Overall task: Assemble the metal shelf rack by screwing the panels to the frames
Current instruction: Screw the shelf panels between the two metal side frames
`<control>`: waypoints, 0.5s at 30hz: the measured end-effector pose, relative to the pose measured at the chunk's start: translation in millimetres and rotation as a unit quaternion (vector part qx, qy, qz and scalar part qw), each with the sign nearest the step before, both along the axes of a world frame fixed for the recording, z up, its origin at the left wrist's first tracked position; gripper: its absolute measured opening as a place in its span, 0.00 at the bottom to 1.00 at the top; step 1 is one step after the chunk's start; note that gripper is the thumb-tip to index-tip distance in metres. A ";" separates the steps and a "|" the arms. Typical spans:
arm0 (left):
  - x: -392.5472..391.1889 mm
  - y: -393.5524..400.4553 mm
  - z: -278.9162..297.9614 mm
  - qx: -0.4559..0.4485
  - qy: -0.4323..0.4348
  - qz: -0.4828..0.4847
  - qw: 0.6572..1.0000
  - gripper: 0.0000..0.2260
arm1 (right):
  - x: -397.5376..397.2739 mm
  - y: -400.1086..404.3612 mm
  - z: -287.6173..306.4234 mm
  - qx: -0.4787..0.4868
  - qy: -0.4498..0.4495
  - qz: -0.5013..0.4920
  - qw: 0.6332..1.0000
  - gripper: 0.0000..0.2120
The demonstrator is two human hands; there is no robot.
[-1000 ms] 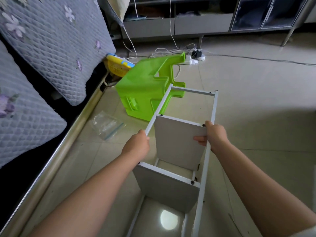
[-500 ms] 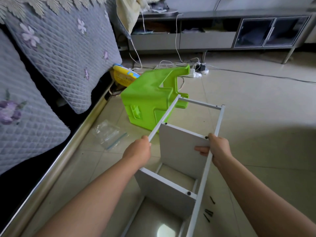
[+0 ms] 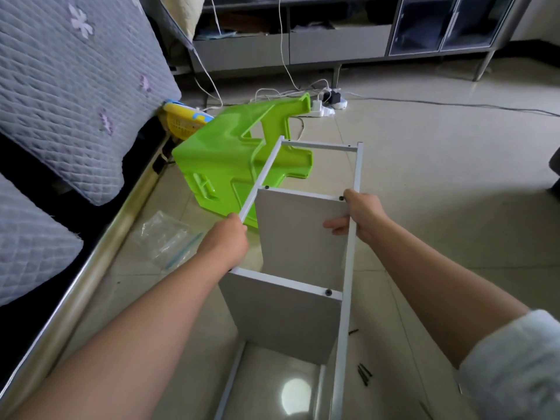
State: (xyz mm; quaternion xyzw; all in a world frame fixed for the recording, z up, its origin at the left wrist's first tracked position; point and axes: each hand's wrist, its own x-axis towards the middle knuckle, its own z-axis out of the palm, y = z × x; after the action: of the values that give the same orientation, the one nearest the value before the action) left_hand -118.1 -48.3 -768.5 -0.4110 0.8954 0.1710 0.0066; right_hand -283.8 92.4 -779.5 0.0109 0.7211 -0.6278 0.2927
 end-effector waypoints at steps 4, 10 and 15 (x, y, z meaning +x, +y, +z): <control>-9.0 6.8 0.9 0.002 -0.007 -0.008 1.000 0.12 | -3.8 7.8 4.5 0.003 -0.002 -0.009 1.000 0.06; -53.1 25.7 3.4 0.013 -0.006 -0.050 0.999 0.11 | -35.6 38.9 5.2 0.005 0.011 -0.048 0.999 0.07; -101.4 37.9 2.4 -0.014 -0.011 -0.070 0.997 0.12 | -76.9 57.7 2.6 0.009 0.026 -0.064 0.998 0.07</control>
State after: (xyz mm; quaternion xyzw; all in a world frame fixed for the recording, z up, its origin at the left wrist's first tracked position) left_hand -219.6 -10.4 -766.1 -0.3497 0.9240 0.1531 0.0231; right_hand -360.7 150.2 -776.9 0.0431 0.7319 -0.6388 0.2331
